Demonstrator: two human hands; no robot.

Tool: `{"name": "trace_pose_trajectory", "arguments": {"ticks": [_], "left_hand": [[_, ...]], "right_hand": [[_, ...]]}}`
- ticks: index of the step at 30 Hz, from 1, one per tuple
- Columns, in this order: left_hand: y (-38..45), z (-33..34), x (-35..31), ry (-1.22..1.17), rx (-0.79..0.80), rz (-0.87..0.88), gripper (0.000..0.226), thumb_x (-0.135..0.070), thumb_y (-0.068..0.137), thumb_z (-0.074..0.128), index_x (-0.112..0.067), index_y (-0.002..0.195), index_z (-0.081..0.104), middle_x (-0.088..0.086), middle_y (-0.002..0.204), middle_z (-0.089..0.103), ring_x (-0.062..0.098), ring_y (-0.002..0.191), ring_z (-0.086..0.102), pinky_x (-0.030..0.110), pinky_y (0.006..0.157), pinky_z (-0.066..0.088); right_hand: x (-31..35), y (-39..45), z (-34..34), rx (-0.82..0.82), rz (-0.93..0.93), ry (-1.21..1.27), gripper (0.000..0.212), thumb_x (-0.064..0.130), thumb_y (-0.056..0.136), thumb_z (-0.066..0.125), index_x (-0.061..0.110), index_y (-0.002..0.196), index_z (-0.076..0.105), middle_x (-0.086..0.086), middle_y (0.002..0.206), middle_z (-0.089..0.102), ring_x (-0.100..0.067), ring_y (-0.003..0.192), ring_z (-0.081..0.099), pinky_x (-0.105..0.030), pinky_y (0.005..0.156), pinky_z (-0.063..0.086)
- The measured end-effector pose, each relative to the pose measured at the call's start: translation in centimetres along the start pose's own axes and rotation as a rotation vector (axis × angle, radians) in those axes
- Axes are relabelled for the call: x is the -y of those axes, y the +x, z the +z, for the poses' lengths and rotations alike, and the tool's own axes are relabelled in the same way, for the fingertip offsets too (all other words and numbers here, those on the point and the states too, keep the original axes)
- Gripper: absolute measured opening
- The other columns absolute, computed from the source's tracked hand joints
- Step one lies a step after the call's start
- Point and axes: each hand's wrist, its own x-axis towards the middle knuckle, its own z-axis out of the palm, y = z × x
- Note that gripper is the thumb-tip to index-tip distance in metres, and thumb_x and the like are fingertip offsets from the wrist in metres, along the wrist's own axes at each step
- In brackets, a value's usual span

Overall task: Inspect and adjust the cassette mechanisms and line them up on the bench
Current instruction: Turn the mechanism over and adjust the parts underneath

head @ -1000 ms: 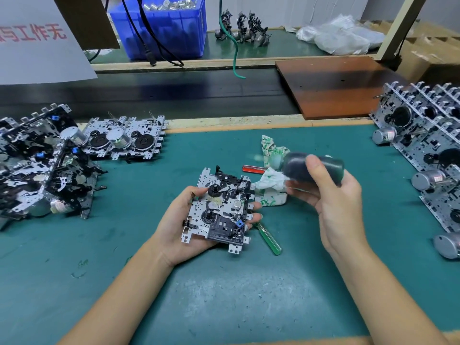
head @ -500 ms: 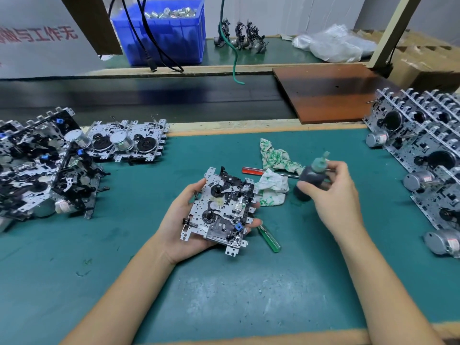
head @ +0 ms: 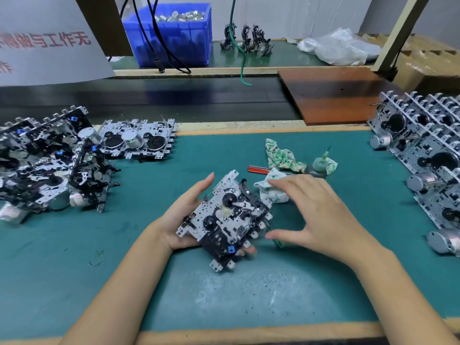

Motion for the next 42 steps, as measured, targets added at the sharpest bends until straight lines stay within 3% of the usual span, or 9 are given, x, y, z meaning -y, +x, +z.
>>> {"name": "trace_pose_trajectory", "arguments": {"ticks": [4, 8, 12, 18, 22, 25, 28, 32, 42], "left_hand": [[0.2, 0.1, -0.6, 0.110, -0.066, -0.104, 0.076, -0.061, 0.051, 0.084, -0.009, 0.106, 0.074, 0.015, 0.109, 0.070, 0.028, 0.099, 0.068, 0.038, 0.088, 0.055], [1.3, 0.8, -2.5, 0.338, -0.197, -0.176, 0.075, -0.085, 0.058, 0.057, -0.011, 0.067, 0.065, -0.001, 0.050, 0.056, 0.011, 0.038, 0.052, 0.017, 0.038, 0.041], [2.1, 2.0, -3.2, 0.612, -0.406, -0.089, 0.085, -0.087, 0.070, 0.023, -0.013, 0.048, 0.060, -0.001, 0.048, 0.055, 0.010, 0.037, 0.046, 0.021, 0.046, 0.037], [-2.3, 3.8, 0.6, 1.425, -1.279, 0.472, 0.076, -0.088, 0.072, 0.010, -0.026, 0.072, 0.053, -0.009, 0.059, 0.059, 0.023, 0.066, 0.056, 0.033, 0.057, 0.032], [-5.1, 5.1, 4.9, 1.818, -1.232, 0.062, 0.086, -0.099, 0.049, -0.002, -0.036, 0.101, 0.026, -0.011, 0.077, 0.064, 0.018, 0.081, 0.065, 0.032, 0.058, 0.035], [-4.2, 5.8, 7.0, 1.996, -1.235, -0.113, 0.085, -0.096, 0.044, -0.005, -0.034, 0.097, 0.019, -0.015, 0.096, 0.061, 0.007, 0.090, 0.065, 0.028, 0.058, 0.033], [-2.5, 6.3, 7.5, 2.093, -1.241, 0.034, 0.072, -0.090, 0.058, 0.001, -0.027, 0.086, 0.023, -0.010, 0.090, 0.062, 0.010, 0.077, 0.068, 0.029, 0.050, 0.029], [-0.9, 4.4, 4.6, 2.084, -1.116, 0.488, 0.054, -0.073, 0.069, 0.040, -0.019, 0.066, 0.038, 0.000, 0.047, 0.056, 0.025, 0.034, 0.055, 0.021, 0.040, 0.018], [-0.2, 1.8, 3.8, 1.999, -0.985, 0.807, 0.062, -0.075, 0.068, 0.049, -0.018, 0.051, 0.034, -0.002, 0.036, 0.038, 0.021, 0.032, 0.044, 0.021, 0.038, 0.022]], "right_hand": [[0.3, -0.8, 0.5, -0.022, -0.172, -0.110, 0.064, 0.069, 0.076, 0.048, 0.011, 0.097, 0.066, 0.000, 0.090, 0.064, -0.021, 0.089, 0.060, -0.028, 0.084, 0.037], [-0.1, -1.3, 1.0, -0.089, -0.180, -0.141, 0.053, 0.064, 0.079, 0.052, 0.012, 0.074, 0.062, 0.002, 0.075, 0.060, -0.022, 0.076, 0.059, -0.030, 0.075, 0.043], [-0.6, -2.1, 1.8, -0.102, -0.116, -0.124, 0.054, 0.068, 0.076, 0.054, 0.016, 0.063, 0.057, 0.003, 0.074, 0.059, -0.021, 0.073, 0.056, -0.030, 0.069, 0.043], [-0.4, -2.4, 2.4, -0.102, -0.019, -0.051, 0.053, 0.067, 0.075, 0.054, 0.018, 0.056, 0.046, 0.005, 0.073, 0.053, -0.018, 0.066, 0.048, -0.028, 0.061, 0.038], [-0.4, -2.0, 2.7, -0.134, 0.023, -0.006, 0.048, 0.062, 0.076, 0.055, 0.017, 0.060, 0.049, 0.005, 0.069, 0.050, -0.019, 0.065, 0.048, -0.032, 0.059, 0.044], [-0.3, -1.9, 2.8, -0.111, 0.038, -0.024, 0.050, 0.064, 0.077, 0.050, 0.015, 0.078, 0.060, 0.004, 0.074, 0.054, -0.021, 0.070, 0.052, -0.034, 0.062, 0.047], [-0.4, -1.8, 2.8, -0.080, 0.014, -0.038, 0.057, 0.063, 0.080, 0.046, 0.012, 0.097, 0.065, 0.002, 0.082, 0.058, -0.020, 0.076, 0.054, -0.030, 0.069, 0.041], [-0.6, -1.9, 2.6, -0.115, 0.051, -0.056, 0.055, 0.063, 0.079, 0.048, 0.009, 0.081, 0.063, 0.001, 0.074, 0.056, -0.021, 0.068, 0.052, -0.030, 0.062, 0.043], [-1.1, -1.8, 2.3, -0.061, 0.065, 0.022, 0.047, 0.057, 0.080, 0.050, 0.011, 0.069, 0.049, 0.004, 0.064, 0.043, -0.014, 0.062, 0.036, -0.026, 0.056, 0.030]]}}
